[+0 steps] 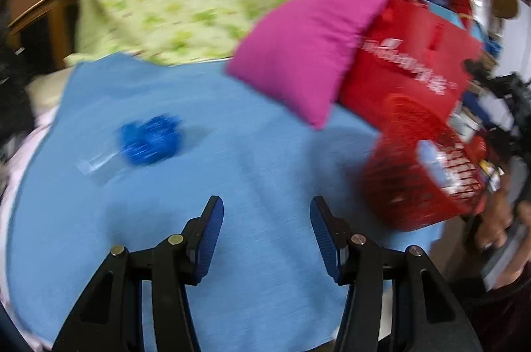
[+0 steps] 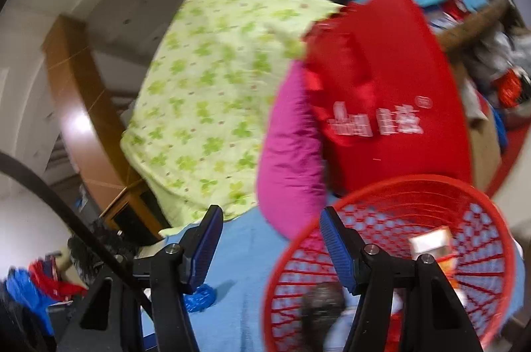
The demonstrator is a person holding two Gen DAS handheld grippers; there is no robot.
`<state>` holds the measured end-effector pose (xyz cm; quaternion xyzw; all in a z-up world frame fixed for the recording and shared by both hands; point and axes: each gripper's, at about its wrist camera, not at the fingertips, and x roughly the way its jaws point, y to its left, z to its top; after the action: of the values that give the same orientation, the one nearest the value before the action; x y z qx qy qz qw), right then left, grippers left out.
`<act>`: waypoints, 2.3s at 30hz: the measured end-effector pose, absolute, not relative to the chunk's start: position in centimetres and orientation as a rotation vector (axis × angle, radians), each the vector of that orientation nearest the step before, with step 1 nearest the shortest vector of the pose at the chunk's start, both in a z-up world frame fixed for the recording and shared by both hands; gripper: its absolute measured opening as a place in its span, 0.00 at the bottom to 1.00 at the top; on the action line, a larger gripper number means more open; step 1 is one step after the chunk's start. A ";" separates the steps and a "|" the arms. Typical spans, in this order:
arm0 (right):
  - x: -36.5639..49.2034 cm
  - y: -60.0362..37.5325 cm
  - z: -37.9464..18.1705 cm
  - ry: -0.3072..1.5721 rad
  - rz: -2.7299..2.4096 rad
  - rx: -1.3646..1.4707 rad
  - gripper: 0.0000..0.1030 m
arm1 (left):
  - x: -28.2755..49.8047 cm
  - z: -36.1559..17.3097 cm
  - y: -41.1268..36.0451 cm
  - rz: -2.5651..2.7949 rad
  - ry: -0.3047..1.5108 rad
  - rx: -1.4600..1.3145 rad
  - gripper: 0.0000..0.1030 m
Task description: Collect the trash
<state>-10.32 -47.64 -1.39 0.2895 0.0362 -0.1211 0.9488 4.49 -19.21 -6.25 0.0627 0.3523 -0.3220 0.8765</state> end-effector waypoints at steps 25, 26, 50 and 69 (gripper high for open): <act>6.8 -32.1 -7.0 0.478 0.076 0.601 0.65 | 10.9 -12.7 -2.3 -0.322 0.777 -0.031 0.54; 7.5 -31.9 -7.5 0.497 0.087 0.622 0.65 | 11.0 -12.9 -2.1 -0.320 0.779 -0.033 0.54; 26.4 -32.8 -18.3 0.812 0.043 0.990 0.76 | 17.8 -11.7 -0.5 -0.357 0.718 0.011 0.74; 21.7 -36.4 -15.1 0.742 0.014 0.880 0.65 | 25.4 -13.2 -8.8 -0.468 0.761 0.156 0.80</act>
<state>21.70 -36.43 -15.14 0.4161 0.3506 0.0066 0.8390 25.40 -8.77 -13.23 0.0752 0.3676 -0.2259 0.8990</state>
